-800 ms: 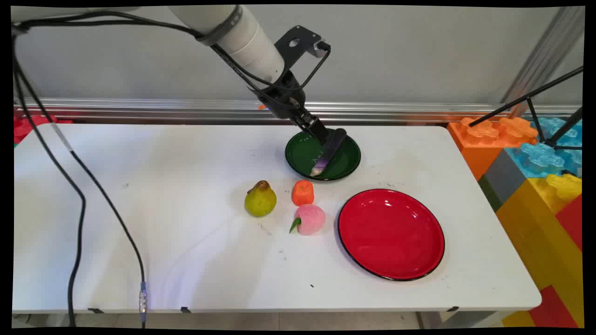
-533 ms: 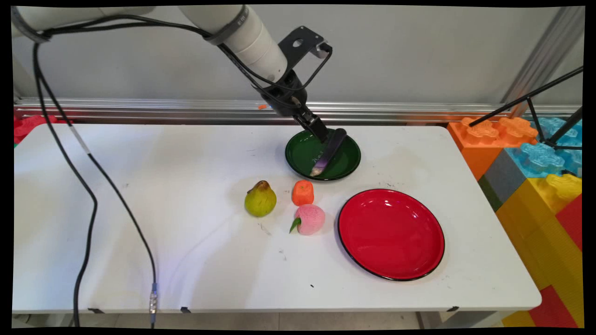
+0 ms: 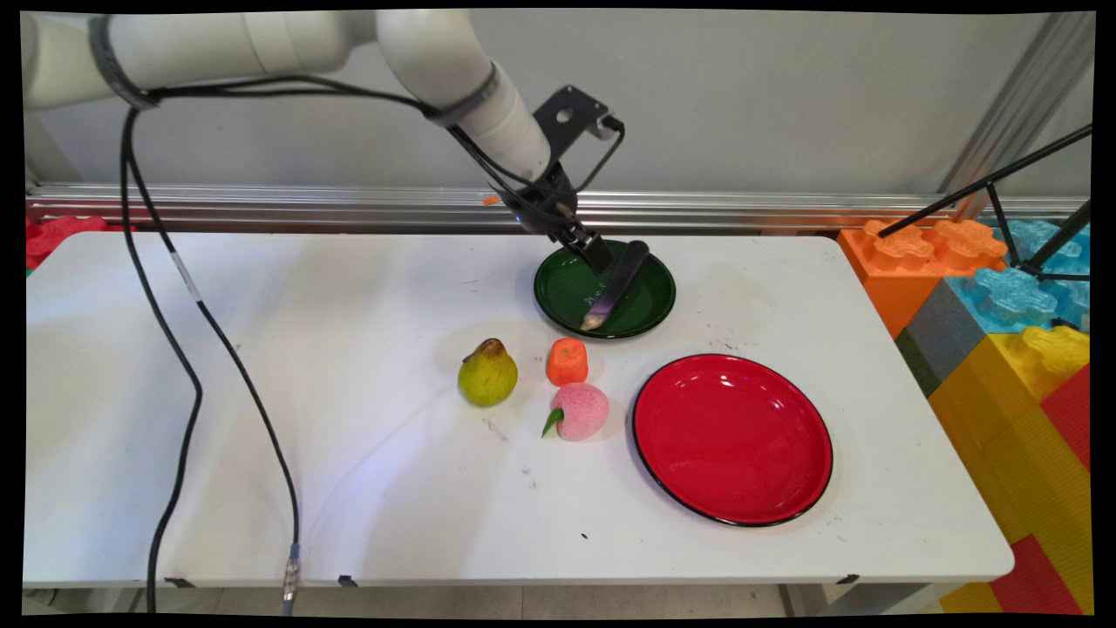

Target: Pick up the eggplant from the green plate

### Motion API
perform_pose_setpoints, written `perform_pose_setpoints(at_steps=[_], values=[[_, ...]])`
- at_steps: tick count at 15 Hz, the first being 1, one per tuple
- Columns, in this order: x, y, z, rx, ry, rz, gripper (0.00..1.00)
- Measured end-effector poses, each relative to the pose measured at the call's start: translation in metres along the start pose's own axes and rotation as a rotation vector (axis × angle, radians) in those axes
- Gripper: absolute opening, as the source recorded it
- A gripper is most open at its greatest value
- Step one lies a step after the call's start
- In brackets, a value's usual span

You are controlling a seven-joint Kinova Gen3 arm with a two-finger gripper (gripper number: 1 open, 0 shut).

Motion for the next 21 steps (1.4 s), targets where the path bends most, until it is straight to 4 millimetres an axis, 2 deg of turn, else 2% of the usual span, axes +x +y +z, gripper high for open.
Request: perform_pose_setpoints(at_steps=[7, 13, 17, 21], values=[[0.011, -0.003, 0.066, 0.035, 0.021, -0.072, 1.0], [0.032, 0.002, 0.105, 0.036, 0.05, -0.126, 1.0], [0.043, 0.005, 0.125, 0.036, 0.06, -0.148, 1.0], [0.048, 0.009, 0.135, 0.04, 0.057, -0.159, 1.0]])
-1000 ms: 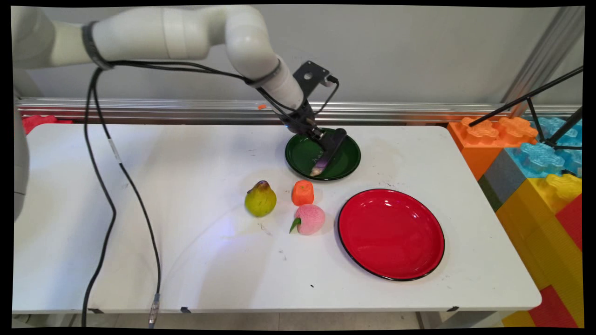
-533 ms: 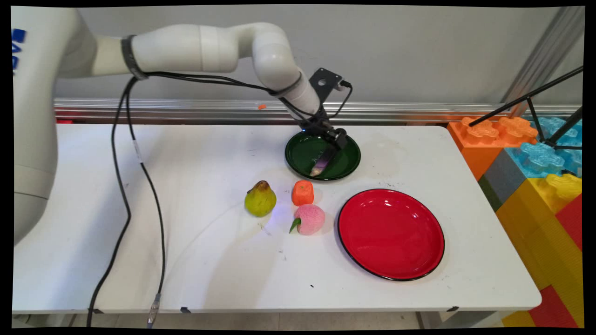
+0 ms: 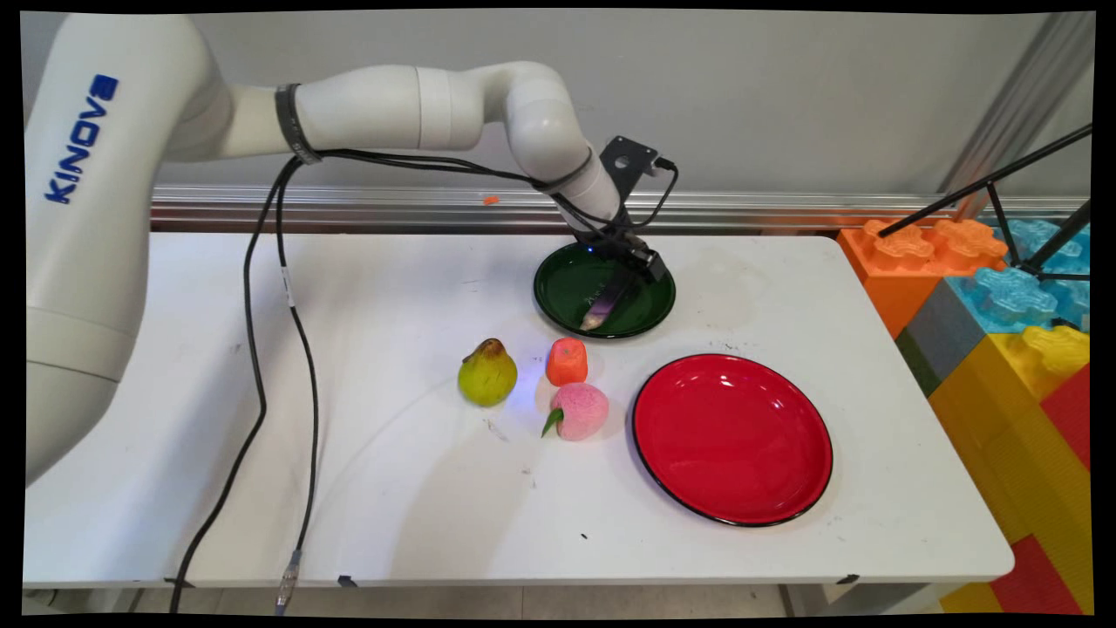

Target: Pick up the eggplant from the green plate, then place the picked object on the table

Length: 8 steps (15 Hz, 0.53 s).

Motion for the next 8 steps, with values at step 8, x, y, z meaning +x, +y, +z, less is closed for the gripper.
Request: perform_pose_setpoints(at_steps=[8], values=[[0.0001, 0.0086, 0.0085, 0.009, -0.007, -0.007, 0.0]])
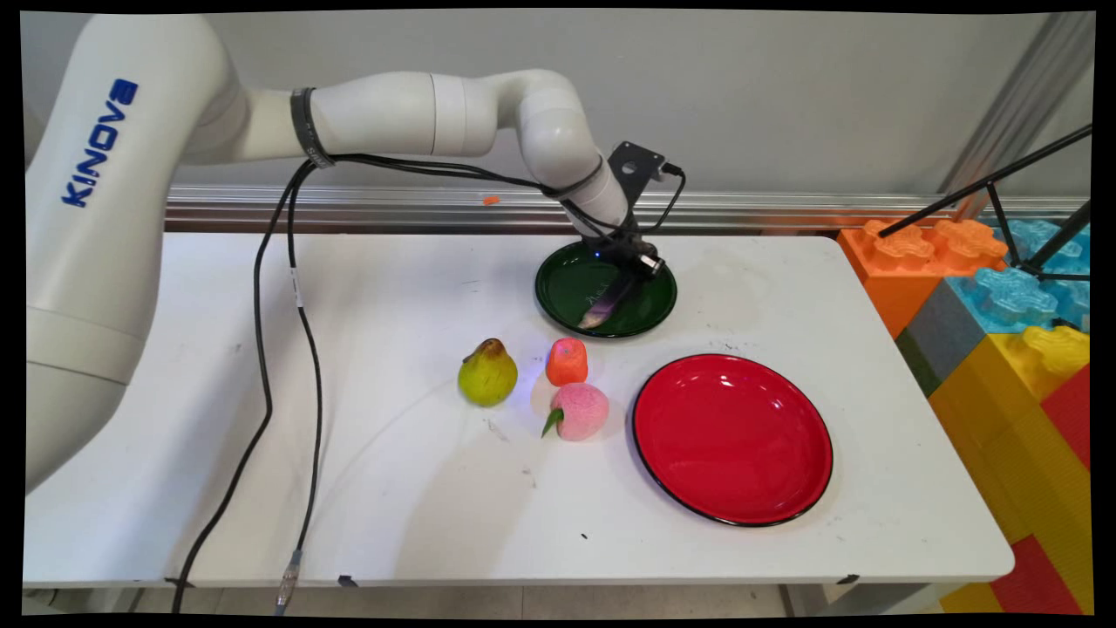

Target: Place the picked object on the table

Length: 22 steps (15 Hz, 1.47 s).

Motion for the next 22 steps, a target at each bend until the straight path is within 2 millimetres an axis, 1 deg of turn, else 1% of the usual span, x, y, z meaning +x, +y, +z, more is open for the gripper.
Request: perform_pose_setpoints(at_steps=[4, 7, 10, 14, 18, 19, 21, 22], values=[[0.004, 0.005, -0.008, 0.01, 0.002, 0.0, 0.0], [0.013, 0.011, -0.027, 0.018, 0.011, -0.008, 0.0], [0.026, 0.019, -0.053, 0.025, 0.021, -0.025, 0.0], [0.038, 0.036, -0.094, 0.021, 0.019, -0.044, 0.0], [0.041, 0.06, -0.139, 0.007, 0.006, -0.045, 0.0], [0.041, 0.065, -0.147, 0.002, 0.002, -0.042, 0.0], [0.039, 0.079, -0.173, -0.016, -0.011, -0.026, 0.0], [0.037, 0.084, -0.181, -0.023, -0.017, -0.018, 0.0]])
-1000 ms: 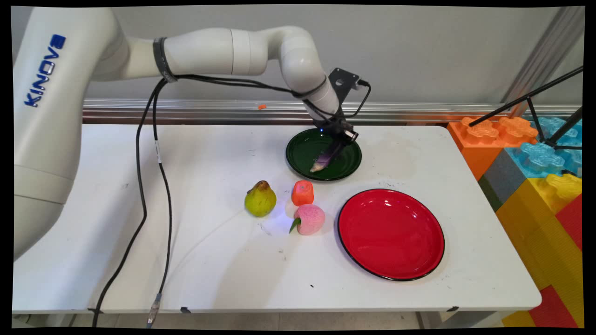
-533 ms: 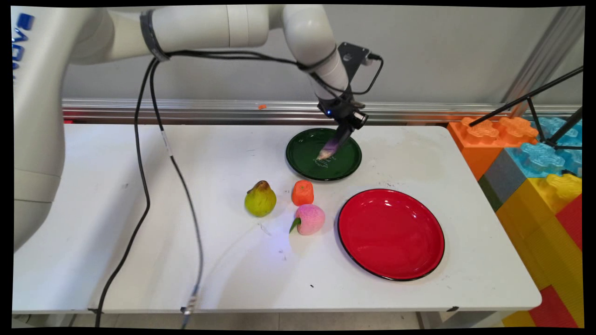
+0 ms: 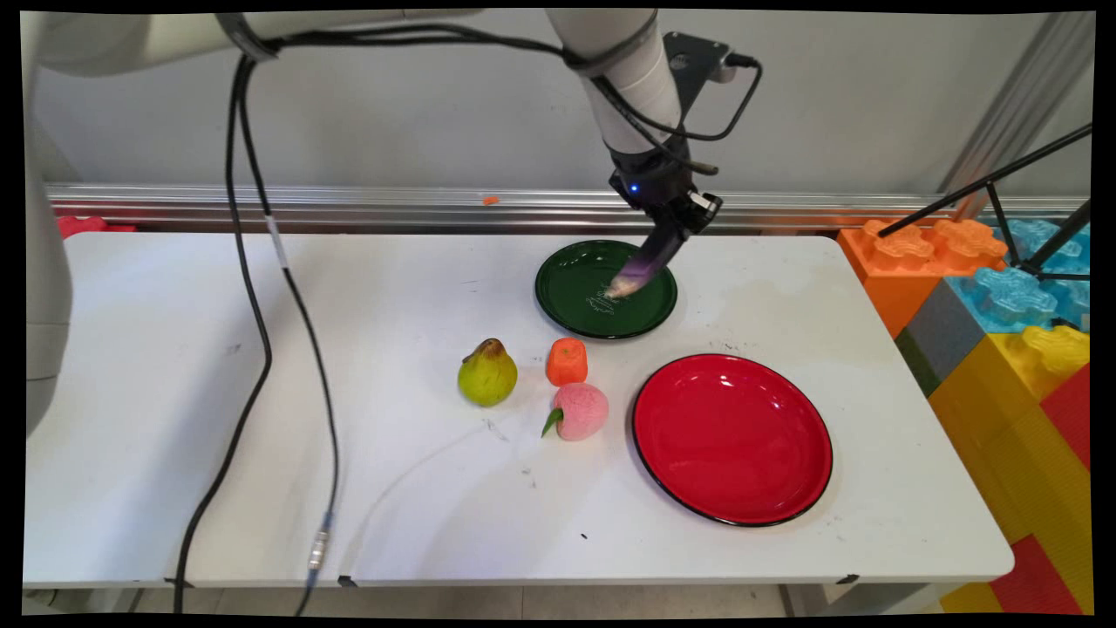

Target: Place the picked object on the table

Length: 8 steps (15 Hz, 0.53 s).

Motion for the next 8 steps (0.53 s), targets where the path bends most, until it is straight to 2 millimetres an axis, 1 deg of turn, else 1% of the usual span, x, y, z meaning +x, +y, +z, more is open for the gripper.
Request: perform_pose_setpoints(at_steps=[4, 8], values=[[-0.021, 0.026, -0.041, -0.051, -0.051, 0.057, 0.0], [-0.044, 0.042, -0.065, -0.093, -0.099, 0.117, 0.0]])
